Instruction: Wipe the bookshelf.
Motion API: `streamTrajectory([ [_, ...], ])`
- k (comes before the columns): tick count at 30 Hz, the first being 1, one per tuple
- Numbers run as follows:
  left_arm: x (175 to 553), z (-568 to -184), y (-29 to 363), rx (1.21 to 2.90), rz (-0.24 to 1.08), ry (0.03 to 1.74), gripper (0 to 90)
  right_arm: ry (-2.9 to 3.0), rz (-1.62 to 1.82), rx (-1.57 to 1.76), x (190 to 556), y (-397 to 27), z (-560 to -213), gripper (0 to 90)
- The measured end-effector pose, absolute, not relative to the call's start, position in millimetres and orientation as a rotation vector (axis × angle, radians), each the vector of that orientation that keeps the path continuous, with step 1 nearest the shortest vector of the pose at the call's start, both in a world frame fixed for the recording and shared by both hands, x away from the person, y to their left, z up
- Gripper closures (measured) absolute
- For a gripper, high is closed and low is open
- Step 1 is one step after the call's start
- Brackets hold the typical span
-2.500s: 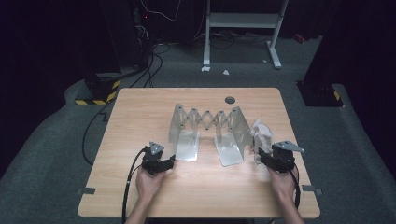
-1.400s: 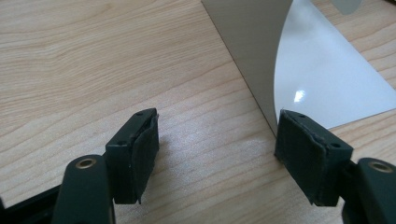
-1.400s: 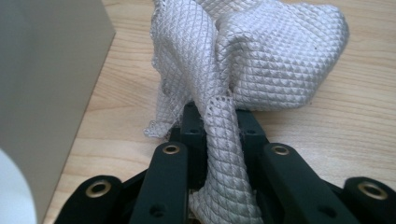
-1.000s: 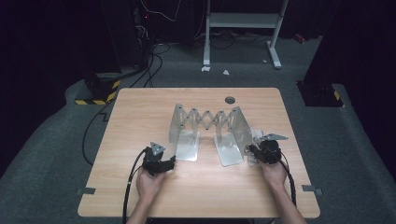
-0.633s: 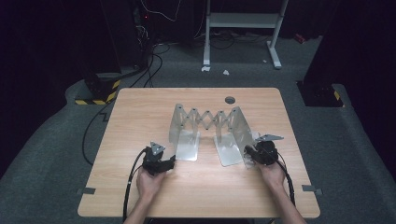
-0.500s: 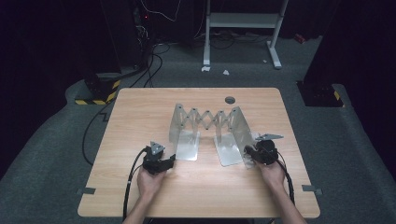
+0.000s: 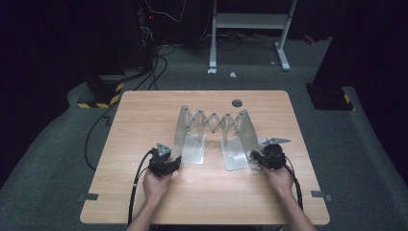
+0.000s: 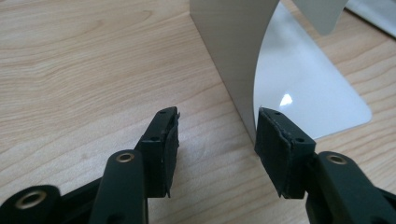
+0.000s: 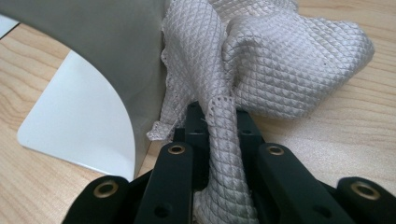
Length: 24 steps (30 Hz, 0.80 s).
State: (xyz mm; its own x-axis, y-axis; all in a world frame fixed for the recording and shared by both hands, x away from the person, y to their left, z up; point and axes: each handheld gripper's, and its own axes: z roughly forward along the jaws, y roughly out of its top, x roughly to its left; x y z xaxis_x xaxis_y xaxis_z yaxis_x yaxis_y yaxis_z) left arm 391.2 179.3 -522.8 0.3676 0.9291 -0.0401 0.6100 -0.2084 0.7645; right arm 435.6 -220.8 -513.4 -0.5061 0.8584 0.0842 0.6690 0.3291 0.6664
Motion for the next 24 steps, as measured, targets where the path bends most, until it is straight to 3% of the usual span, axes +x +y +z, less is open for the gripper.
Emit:
streamTrajectory([
  [4,389.1,-530.3,180.1,1.915,0.589,1.334,51.5,2.345,0.956,1.369,434.8,-220.7,-510.9,81.4],
  [6,387.5,-530.2,175.3,1.947,0.636,1.317,58.1,2.361,0.971,1.35,432.9,-220.3,-508.0,81.4],
  [13,387.7,-530.3,175.6,1.942,0.628,1.32,58.6,2.383,0.978,1.294,428.1,-215.2,-498.3,81.4],
  [18,387.7,-530.2,173.3,1.946,0.625,1.306,68.6,2.381,1.011,1.268,424.2,-214.0,-489.0,81.4],
  [24,387.5,-530.2,172.9,1.945,0.623,1.307,70.0,2.367,1.068,1.228,418.6,-214.9,-471.9,81.6],
])
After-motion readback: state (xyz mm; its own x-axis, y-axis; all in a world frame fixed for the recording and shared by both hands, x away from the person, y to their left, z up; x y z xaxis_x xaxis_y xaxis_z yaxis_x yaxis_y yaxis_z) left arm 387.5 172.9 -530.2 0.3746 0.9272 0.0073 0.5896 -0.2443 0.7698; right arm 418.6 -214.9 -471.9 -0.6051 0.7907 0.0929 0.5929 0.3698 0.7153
